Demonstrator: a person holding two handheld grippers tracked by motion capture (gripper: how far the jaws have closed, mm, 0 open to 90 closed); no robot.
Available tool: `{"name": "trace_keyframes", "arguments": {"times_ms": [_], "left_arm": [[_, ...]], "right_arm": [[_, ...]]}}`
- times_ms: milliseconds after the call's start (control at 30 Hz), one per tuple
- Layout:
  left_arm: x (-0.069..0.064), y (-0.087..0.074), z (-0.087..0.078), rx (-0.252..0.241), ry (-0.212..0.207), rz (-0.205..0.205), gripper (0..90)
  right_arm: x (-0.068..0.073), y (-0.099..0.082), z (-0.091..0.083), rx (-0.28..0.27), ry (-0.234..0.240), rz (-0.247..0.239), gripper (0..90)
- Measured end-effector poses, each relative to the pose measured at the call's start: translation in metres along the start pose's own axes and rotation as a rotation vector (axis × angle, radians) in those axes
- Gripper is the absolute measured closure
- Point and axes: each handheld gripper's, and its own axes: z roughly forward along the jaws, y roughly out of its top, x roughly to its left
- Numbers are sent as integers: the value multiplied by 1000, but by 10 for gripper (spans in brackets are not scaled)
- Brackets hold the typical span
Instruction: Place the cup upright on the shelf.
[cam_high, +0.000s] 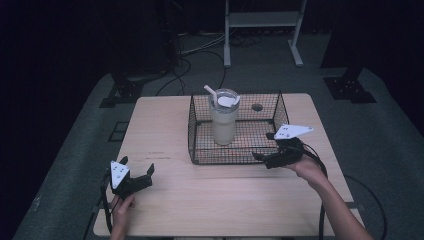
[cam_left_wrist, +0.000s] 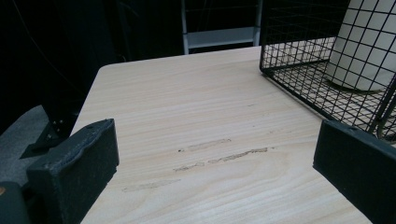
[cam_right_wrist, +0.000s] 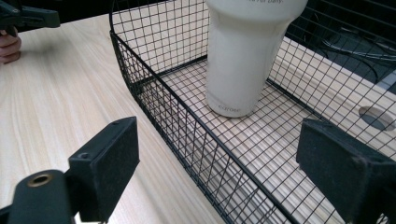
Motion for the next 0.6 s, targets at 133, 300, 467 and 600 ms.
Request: {"name": "trace_keyframes", "arguments": {"times_ms": [133, 300, 467, 600], "left_arm": [[0, 0, 0, 0, 0, 0, 0], [0, 0, 0, 0, 0, 3, 0], [0, 0, 0, 1, -1, 3, 0], [0, 0, 0, 4, 0, 1, 0]], "right_arm": [[2, -5, -4, -5, 1, 10, 125], [3, -10, -9, -2, 3, 10, 126], [4, -18, -15, 2, -5, 17, 126], [5, -25, -18, 7, -5, 22, 126]]}}
